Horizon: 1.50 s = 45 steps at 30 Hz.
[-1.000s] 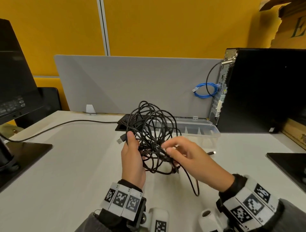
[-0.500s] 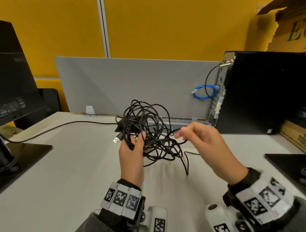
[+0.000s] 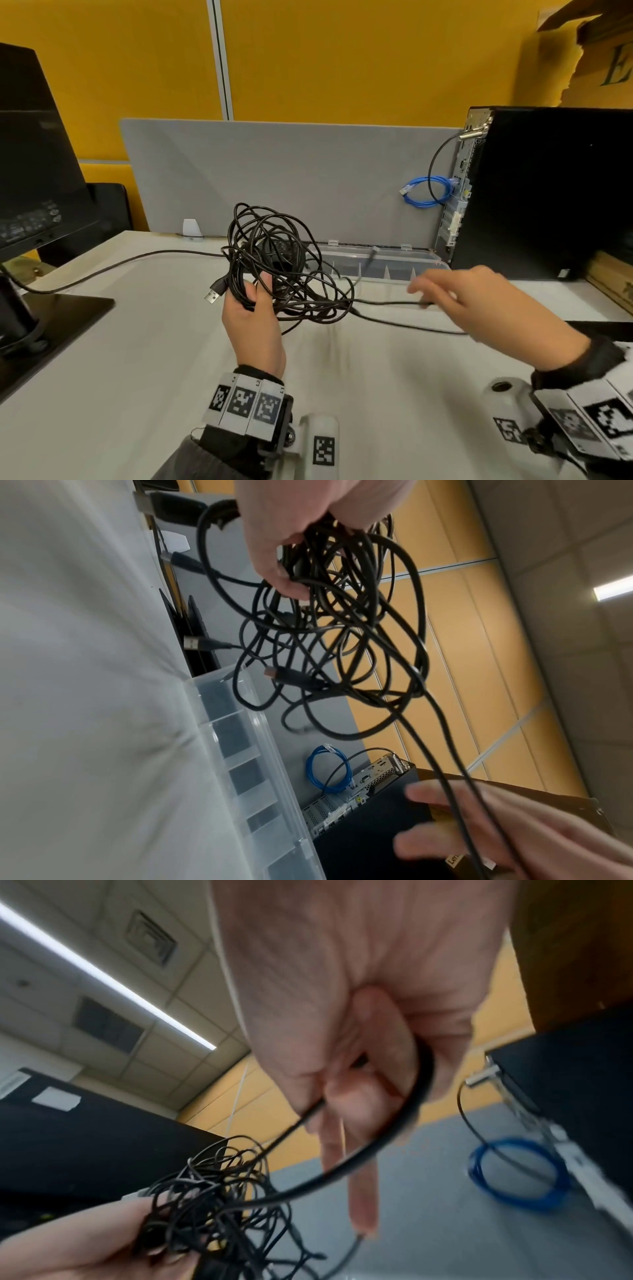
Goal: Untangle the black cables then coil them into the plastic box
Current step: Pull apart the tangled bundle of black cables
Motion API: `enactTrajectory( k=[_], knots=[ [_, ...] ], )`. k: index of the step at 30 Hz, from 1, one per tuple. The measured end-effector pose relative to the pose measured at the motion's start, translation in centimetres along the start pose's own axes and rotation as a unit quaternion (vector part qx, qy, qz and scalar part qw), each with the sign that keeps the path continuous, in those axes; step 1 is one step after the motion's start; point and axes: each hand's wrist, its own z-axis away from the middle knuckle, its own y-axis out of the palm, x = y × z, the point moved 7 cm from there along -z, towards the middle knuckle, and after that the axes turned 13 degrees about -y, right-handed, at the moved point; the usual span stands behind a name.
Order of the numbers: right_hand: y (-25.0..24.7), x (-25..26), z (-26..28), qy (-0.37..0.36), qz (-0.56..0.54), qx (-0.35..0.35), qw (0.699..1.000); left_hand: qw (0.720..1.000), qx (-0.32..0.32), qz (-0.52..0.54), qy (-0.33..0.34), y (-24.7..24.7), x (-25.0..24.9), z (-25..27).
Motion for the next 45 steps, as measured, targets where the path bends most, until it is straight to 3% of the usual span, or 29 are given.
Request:
enactTrajectory(
  k=[2,4,6,7,11,13,14,17,20,22,24,26,29,32,34,37,39,42,45],
  knots=[
    [3.5,-0.3,0.4,0.037,-0.153,0.144,0.977,1.0,-0.01,0.018,0.003,-0.1,-0.1,0.1],
    [6.3,0.9,1.1,0.032,-0.312,0.243,0.918,0.999,-0.02,0.027,0.013,-0.2,-0.2,0.2],
    [7.7,2.2,1.5,0.007,-0.385,0.28,0.879,0.999,-0.021,0.026,0.015,-0.3,0.0,0.2],
    [7.8,2.5,1.4,0.002,-0.393,0.268,0.88,0.999,-0.024,0.025,0.015,-0.4,0.0,0.2],
    [4.8,0.4,0.5,0.042,-0.28,0.105,0.953,0.997,-0.06,0.03,0.034,-1.1,-0.6,-0.2],
    [2.9,-1.3,0.6,0.08,-0.265,0.019,0.961,0.996,-0.072,0.042,0.045,-1.2,-0.9,-0.2],
    [2.3,-2.2,0.8,0.108,-0.29,-0.031,0.95,0.995,-0.074,0.042,0.051,-1.2,-1.0,-0.1],
    [0.7,-5.7,2.0,0.195,-0.357,-0.232,0.883,0.992,-0.097,0.038,0.065,-1.7,-1.3,-0.2],
    [0.0,-8.0,3.3,0.259,-0.335,-0.328,0.844,0.99,-0.112,0.048,0.066,-2.3,-1.6,-0.5],
    [0.2,-8.5,3.6,0.274,-0.283,-0.313,0.864,0.99,-0.11,0.052,0.064,-2.2,-1.6,-0.4],
    [0.8,-8.4,3.1,0.265,-0.156,-0.234,0.922,0.991,-0.105,0.06,0.062,-2.1,-1.6,-0.4],
    [1.7,-7.1,2.2,0.225,-0.023,-0.134,0.965,0.991,-0.1,0.072,0.057,-2.1,-1.5,-0.5],
    [3.6,-3.7,0.3,0.115,0.049,-0.028,0.992,0.992,-0.086,0.09,0.035,-2.0,-1.0,-0.7],
    [5.6,1.5,-2.4,-0.019,0.011,-0.01,1.0,0.992,-0.073,0.102,0.027,-1.6,-0.8,-0.6],
    [7.1,3.8,-3.8,-0.068,-0.054,0.012,0.996,0.992,-0.06,0.112,0.022,-1.4,-0.7,-0.6],
    [9.1,5.1,-4.8,-0.073,-0.227,0.07,0.969,0.991,-0.062,0.117,0.021,-1.6,-0.6,-0.7],
    [9.1,4.8,-4.8,-0.041,-0.291,0.052,0.955,0.991,-0.067,0.117,0.024,-1.7,-0.7,-0.8],
    [7.7,3.5,-4.6,-0.027,-0.264,-0.021,0.964,0.99,-0.081,0.11,0.029,-1.8,-0.7,-0.8],
    [6.5,3.5,-4.5,-0.073,-0.189,-0.028,0.979,0.99,-0.083,0.108,0.03,-1.8,-0.6,-0.7]
  ],
)
